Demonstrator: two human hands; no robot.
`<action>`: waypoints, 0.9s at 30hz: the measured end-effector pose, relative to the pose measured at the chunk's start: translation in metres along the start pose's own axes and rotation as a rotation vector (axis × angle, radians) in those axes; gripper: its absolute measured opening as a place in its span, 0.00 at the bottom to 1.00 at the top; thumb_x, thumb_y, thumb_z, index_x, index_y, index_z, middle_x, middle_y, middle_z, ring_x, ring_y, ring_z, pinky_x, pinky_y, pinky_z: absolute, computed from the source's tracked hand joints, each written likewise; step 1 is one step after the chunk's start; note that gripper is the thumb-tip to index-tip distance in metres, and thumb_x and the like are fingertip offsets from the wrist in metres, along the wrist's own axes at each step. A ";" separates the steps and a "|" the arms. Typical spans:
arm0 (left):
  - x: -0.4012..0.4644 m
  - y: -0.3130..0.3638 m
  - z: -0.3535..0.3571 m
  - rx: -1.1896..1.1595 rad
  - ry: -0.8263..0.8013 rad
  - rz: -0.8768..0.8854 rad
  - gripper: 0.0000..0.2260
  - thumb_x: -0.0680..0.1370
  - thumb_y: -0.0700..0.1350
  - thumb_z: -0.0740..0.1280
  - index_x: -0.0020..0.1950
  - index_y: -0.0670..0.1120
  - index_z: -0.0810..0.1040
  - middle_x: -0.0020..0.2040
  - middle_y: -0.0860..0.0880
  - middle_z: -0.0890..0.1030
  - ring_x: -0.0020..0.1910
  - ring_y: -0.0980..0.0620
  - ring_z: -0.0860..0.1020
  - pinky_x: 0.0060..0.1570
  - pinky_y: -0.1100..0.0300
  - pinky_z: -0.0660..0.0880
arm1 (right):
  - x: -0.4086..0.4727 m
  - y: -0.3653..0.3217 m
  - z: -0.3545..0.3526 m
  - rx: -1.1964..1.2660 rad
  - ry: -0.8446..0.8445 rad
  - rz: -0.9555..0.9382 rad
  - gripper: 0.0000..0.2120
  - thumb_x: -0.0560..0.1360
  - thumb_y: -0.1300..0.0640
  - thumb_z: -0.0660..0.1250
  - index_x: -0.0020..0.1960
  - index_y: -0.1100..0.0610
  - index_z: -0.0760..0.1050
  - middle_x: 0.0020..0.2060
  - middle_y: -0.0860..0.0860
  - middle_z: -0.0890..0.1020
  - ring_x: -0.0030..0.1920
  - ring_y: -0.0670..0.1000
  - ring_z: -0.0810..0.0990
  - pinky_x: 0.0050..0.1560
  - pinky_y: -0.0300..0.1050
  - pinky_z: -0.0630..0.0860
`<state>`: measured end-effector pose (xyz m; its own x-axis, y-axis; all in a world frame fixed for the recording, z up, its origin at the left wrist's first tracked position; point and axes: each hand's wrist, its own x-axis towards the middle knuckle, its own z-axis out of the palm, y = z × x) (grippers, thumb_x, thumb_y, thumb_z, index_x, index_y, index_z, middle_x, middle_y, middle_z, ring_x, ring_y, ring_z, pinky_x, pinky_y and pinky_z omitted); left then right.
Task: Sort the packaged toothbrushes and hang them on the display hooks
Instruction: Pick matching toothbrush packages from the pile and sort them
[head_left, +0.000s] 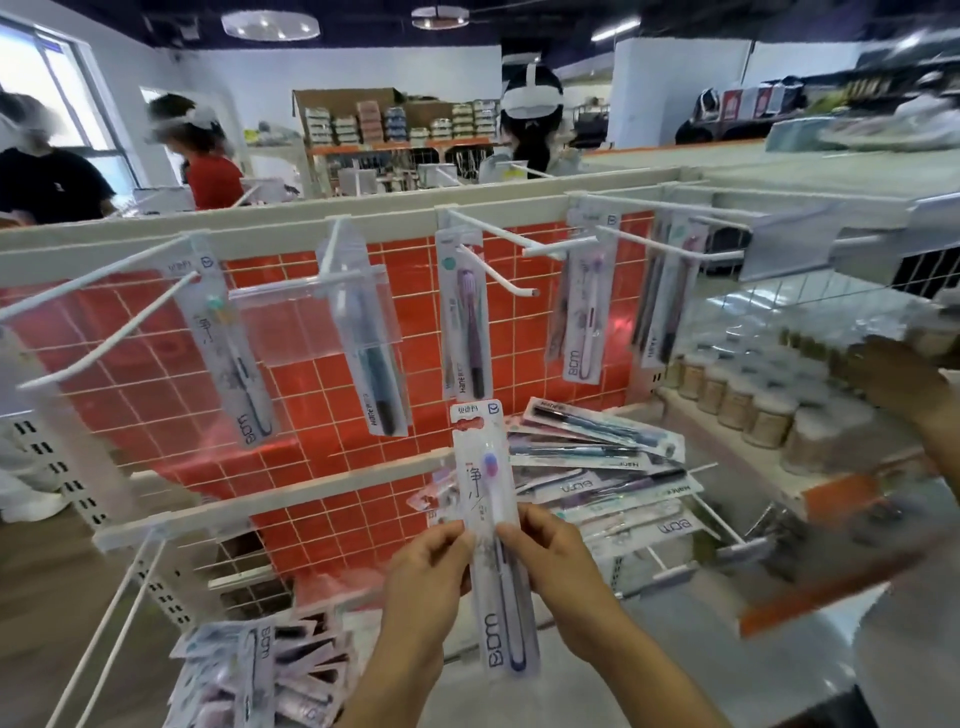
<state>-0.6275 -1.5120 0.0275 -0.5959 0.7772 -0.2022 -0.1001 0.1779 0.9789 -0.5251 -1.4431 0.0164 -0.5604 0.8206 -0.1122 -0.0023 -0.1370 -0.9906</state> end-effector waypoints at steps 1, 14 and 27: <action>0.000 0.000 0.004 -0.001 -0.012 0.002 0.10 0.79 0.39 0.64 0.46 0.48 0.84 0.44 0.46 0.85 0.48 0.41 0.82 0.54 0.43 0.78 | 0.000 0.000 -0.004 0.000 0.001 -0.006 0.09 0.80 0.57 0.61 0.54 0.50 0.79 0.46 0.48 0.85 0.48 0.48 0.83 0.48 0.43 0.80; -0.003 -0.019 0.026 0.035 -0.046 -0.066 0.06 0.78 0.37 0.66 0.47 0.43 0.82 0.42 0.46 0.85 0.47 0.44 0.83 0.52 0.49 0.79 | -0.011 0.020 -0.032 -0.035 -0.048 0.028 0.10 0.80 0.56 0.60 0.53 0.50 0.80 0.48 0.49 0.84 0.51 0.50 0.83 0.51 0.44 0.79; -0.023 -0.063 0.067 -0.072 0.122 -0.095 0.09 0.77 0.35 0.65 0.47 0.46 0.83 0.44 0.45 0.85 0.48 0.41 0.82 0.55 0.42 0.77 | -0.007 0.046 -0.089 -0.009 -0.243 0.038 0.09 0.79 0.65 0.61 0.52 0.56 0.79 0.44 0.52 0.85 0.44 0.51 0.84 0.42 0.40 0.79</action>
<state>-0.5542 -1.5009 -0.0314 -0.6726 0.6792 -0.2937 -0.2148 0.2006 0.9558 -0.4478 -1.4061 -0.0356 -0.7426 0.6573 -0.1286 0.0294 -0.1599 -0.9867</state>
